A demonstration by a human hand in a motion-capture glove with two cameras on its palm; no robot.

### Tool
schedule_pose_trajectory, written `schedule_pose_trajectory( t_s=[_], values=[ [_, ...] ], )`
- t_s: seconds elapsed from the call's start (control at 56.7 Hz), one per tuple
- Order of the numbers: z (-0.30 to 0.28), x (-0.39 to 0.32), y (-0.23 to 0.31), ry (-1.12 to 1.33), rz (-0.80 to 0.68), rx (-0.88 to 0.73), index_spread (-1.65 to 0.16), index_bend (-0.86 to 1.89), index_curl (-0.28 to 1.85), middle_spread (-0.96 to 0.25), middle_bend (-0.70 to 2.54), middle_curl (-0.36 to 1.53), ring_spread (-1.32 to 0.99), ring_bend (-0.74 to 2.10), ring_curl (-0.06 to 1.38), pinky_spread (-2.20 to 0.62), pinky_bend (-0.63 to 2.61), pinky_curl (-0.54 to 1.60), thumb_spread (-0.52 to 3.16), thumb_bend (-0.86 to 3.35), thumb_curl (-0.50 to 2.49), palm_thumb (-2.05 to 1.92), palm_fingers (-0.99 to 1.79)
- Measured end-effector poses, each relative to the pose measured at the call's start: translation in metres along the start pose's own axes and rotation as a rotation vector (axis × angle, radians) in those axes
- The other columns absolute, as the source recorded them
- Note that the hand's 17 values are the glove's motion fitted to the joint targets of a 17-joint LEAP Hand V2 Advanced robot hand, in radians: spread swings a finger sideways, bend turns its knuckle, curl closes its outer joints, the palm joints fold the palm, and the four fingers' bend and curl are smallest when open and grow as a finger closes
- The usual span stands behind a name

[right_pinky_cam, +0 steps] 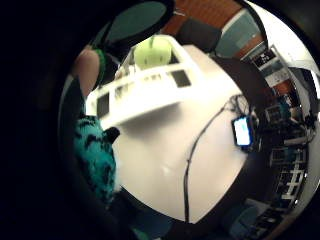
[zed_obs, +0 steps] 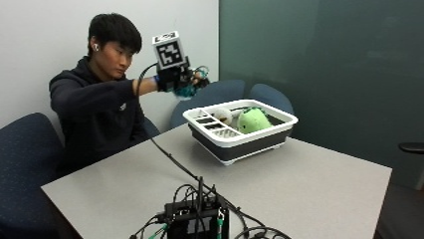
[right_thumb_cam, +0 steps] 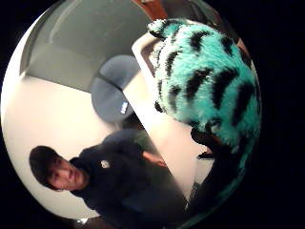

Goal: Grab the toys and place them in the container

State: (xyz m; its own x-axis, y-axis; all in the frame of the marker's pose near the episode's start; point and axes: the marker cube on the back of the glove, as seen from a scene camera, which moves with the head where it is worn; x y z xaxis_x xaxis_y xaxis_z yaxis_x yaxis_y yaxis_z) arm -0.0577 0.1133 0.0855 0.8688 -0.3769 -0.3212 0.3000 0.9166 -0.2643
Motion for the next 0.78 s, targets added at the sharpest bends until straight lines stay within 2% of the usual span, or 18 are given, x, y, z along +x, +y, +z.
schedule_pose_trajectory(
  t_s=[0.106, 0.194, 0.3, 0.335, 0.353, 0.388, 0.423, 0.494, 0.565, 0.653, 0.776],
  values=[
    [-0.025, -0.023, -0.065, -0.163, 0.096, 0.098, -0.16, 0.96, 0.82, -0.26, 0.6, 0.67, -0.36, 0.45, 0.38, -0.19, 0.55, 0.29, 1.08, 0.13, 0.75, 0.7, 0.51],
    [-0.007, -0.054, -0.125, -0.039, 0.144, 0.11, -0.14, 0.96, 0.85, -0.27, 0.61, 0.7, -0.38, 0.48, 0.39, -0.2, 0.57, 0.3, 1.06, 0.12, 0.78, 0.69, 0.49],
    [0.029, -0.06, -0.172, 0.124, 0.247, 0.004, -0.16, 0.87, 0.86, -0.29, 0.59, 0.72, -0.38, 0.52, 0.41, -0.21, 0.65, 0.33, 1.06, 0.09, 0.79, 0.66, 0.39],
    [0.042, -0.059, -0.178, 0.145, 0.22, -0.066, -0.17, 0.81, 0.87, -0.28, 0.57, 0.72, -0.36, 0.5, 0.41, -0.2, 0.7, 0.35, 1.08, 0.08, 0.78, 0.65, 0.27],
    [0.049, -0.057, -0.179, 0.168, 0.183, -0.101, -0.17, 0.76, 0.85, -0.25, 0.47, 0.68, -0.33, 0.46, 0.41, -0.17, 0.73, 0.37, 1.15, 0.06, 0.75, 0.6, 0.1],
    [0.06, -0.055, -0.18, 0.201, 0.13, -0.145, -0.18, 0.72, 0.84, -0.22, 0.36, 0.66, -0.29, 0.45, 0.43, -0.14, 0.8, 0.4, 1.2, 0.04, 0.71, 0.55, -0.04],
    [0.066, -0.054, -0.181, 0.19, 0.117, -0.148, -0.18, 0.53, 0.77, -0.16, 0.23, 0.61, -0.24, 0.41, 0.4, -0.11, 0.87, 0.41, 1.22, -0.02, 0.66, 0.46, -0.24],
    [0.063, -0.035, -0.177, 0.238, 0.207, -0.088, -0.2, 0.34, 0.68, -0.1, 0.12, 0.54, -0.18, 0.36, 0.37, -0.07, 0.89, 0.39, 1.23, -0.05, 0.6, 0.37, -0.24],
    [0.046, -0.032, -0.167, 0.008, 0.209, 0.001, -0.21, 0.26, 0.62, -0.06, 0.1, 0.49, -0.14, 0.32, 0.35, -0.05, 0.87, 0.39, 1.24, -0.05, 0.55, 0.31, -0.19],
    [0.0, 0.023, -0.138, -0.183, 0.317, 0.105, -0.23, 0.28, 0.6, -0.04, 0.12, 0.45, -0.12, 0.31, 0.35, -0.03, 0.79, 0.37, 1.28, -0.03, 0.5, 0.26, -0.08],
    [-0.053, 0.089, -0.085, -0.331, 0.354, 0.186, -0.24, 0.35, 0.61, -0.03, 0.14, 0.41, -0.1, 0.33, 0.35, -0.02, 0.74, 0.35, 1.33, -0.01, 0.45, 0.23, 0.0]
  ],
)
